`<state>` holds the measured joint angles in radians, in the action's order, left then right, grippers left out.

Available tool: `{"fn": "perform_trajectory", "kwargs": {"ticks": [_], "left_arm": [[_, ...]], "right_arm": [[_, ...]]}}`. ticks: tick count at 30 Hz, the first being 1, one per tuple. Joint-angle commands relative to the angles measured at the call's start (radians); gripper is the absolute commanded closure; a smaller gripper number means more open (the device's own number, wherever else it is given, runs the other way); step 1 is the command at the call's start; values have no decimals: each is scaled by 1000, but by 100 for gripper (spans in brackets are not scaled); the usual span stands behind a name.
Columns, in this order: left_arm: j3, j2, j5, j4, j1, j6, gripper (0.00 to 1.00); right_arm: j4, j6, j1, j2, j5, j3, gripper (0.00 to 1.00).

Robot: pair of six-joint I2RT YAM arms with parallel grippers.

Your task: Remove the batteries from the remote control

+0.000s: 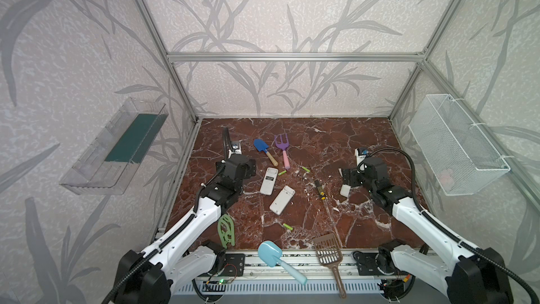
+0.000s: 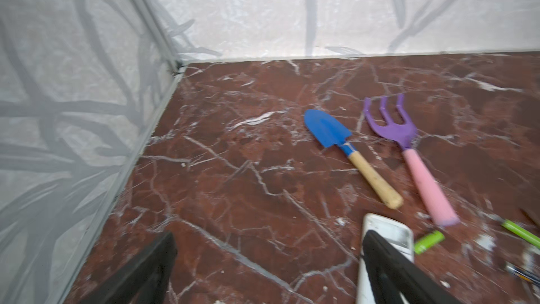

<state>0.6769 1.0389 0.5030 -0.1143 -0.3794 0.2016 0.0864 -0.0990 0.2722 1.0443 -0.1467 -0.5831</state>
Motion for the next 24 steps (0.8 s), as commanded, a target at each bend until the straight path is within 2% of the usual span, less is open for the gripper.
{"fn": "perform_trajectory", "kwargs": {"ticks": [1, 5, 10, 12, 15, 17, 20, 22, 24], "left_arm": [[-77, 26, 32, 107, 84, -28, 1], [-181, 56, -25, 280, 170, -49, 1], [-268, 80, -135, 468, 249, -71, 1], [-322, 116, -173, 622, 273, -78, 1], [-372, 202, -214, 817, 301, -87, 1], [-370, 265, -235, 891, 314, -95, 1], [-311, 304, -250, 821, 318, -137, 1], [-326, 336, -247, 915, 321, -186, 0], [-355, 388, -259, 1056, 341, -199, 1]], "right_arm": [[-124, 116, -60, 9, 45, 65, 1], [-371, 124, -156, 89, 127, 156, 1], [-666, 137, -172, 249, 162, 212, 1], [-672, 160, -172, 296, 176, 174, 1], [-813, 190, -174, 360, 183, 184, 1], [-851, 203, -174, 388, 190, 174, 1], [-993, 198, -176, 486, 206, 196, 1], [-1131, 193, -176, 552, 199, 230, 1], [-1073, 188, -176, 512, 172, 239, 1]]}}
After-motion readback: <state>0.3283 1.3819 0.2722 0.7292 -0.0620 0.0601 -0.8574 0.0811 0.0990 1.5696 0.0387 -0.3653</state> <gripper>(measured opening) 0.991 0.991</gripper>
